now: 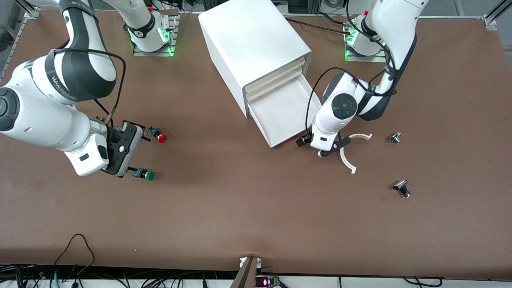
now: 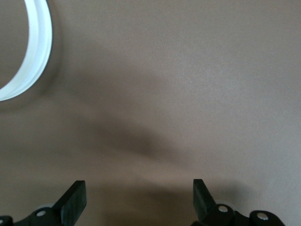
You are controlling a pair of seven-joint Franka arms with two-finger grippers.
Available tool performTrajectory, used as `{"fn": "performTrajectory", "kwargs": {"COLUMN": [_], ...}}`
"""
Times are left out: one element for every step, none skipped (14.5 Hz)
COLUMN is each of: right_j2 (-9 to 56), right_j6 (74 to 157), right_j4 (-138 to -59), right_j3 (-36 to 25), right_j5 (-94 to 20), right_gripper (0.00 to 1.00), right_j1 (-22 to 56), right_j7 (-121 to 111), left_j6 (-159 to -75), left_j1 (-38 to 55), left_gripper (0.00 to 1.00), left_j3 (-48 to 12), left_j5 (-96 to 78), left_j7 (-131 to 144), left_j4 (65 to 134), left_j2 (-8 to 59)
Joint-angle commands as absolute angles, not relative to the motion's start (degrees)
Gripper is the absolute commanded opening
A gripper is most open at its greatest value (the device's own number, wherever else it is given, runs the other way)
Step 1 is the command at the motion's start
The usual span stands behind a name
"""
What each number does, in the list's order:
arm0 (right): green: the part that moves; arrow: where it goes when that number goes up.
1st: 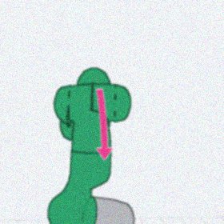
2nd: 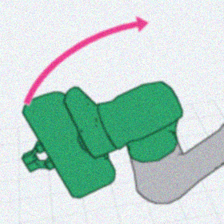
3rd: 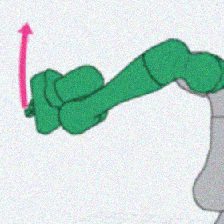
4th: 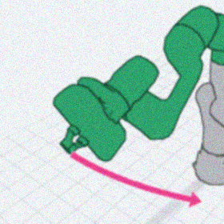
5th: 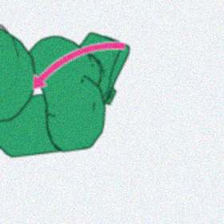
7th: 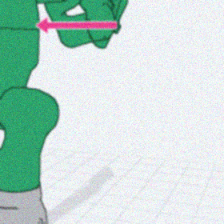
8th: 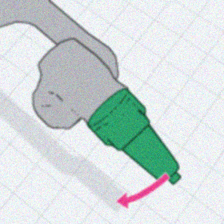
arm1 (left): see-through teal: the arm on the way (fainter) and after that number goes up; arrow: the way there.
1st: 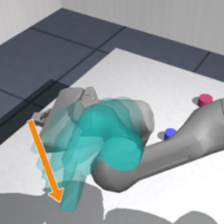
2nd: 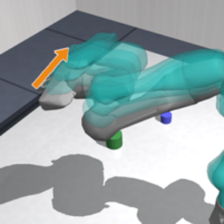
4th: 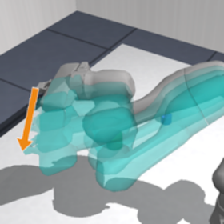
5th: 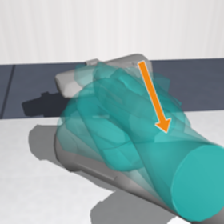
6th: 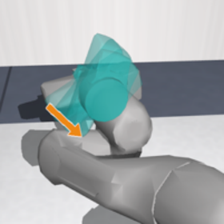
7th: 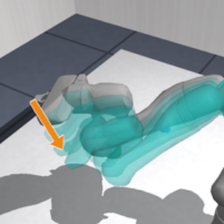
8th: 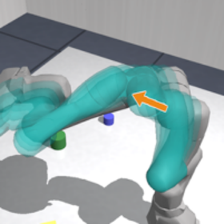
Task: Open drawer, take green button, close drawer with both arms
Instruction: 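Push the drawer closed with the left gripper while the right gripper retracts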
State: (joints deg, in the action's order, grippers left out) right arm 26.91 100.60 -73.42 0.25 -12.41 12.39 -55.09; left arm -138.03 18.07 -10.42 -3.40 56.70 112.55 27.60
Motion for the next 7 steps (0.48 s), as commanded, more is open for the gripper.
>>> {"fn": "performTrajectory", "kwargs": {"right_j2": [26.98,26.98,26.81,26.72,26.46,26.28,25.76], "right_j6": [101.68,102.30,102.22,101.35,100.55,100.02,99.24], "right_j4": [-73.65,-75.04,-76.10,-76.72,-77.95,-78.39,-78.49], "right_j3": [1.84,1.85,1.85,1.85,1.76,1.67,1.67], "right_j5": [-12.13,-12.22,-12.22,-12.04,-12.04,-11.34,-9.77], "right_gripper": [1.00,1.00,1.00,1.00,1.00,1.00,1.00], "right_j1": [11.78,11.78,11.78,11.69,11.69,11.69,11.69], "right_j7": [-45.65,-41.70,-36.35,-29.25,-22.83,-17.37,-13.31], "left_j6": [-138.95,-139.65,-140.09,-140.10,-139.84,-139.49,-139.13], "left_j1": [18.81,19.07,20.03,20.56,20.65,21.26,21.44], "left_gripper": [1.00,1.00,1.00,1.00,1.00,1.00,1.00], "left_j3": [-9.40,-9.32,-9.40,-9.40,-9.67,-9.93,-10.02], "left_j5": [-3.43,-3.51,-3.43,-3.25,-3.25,-3.25,-3.25], "left_j7": [57.74,57.92,58.79,60.28,61.77,62.74,62.84], "left_j4": [110.74,110.74,111.00,111.44,112.23,113.02,113.90], "left_j2": [28.91,29.26,29.44,29.44,29.27,28.83,28.05]}}
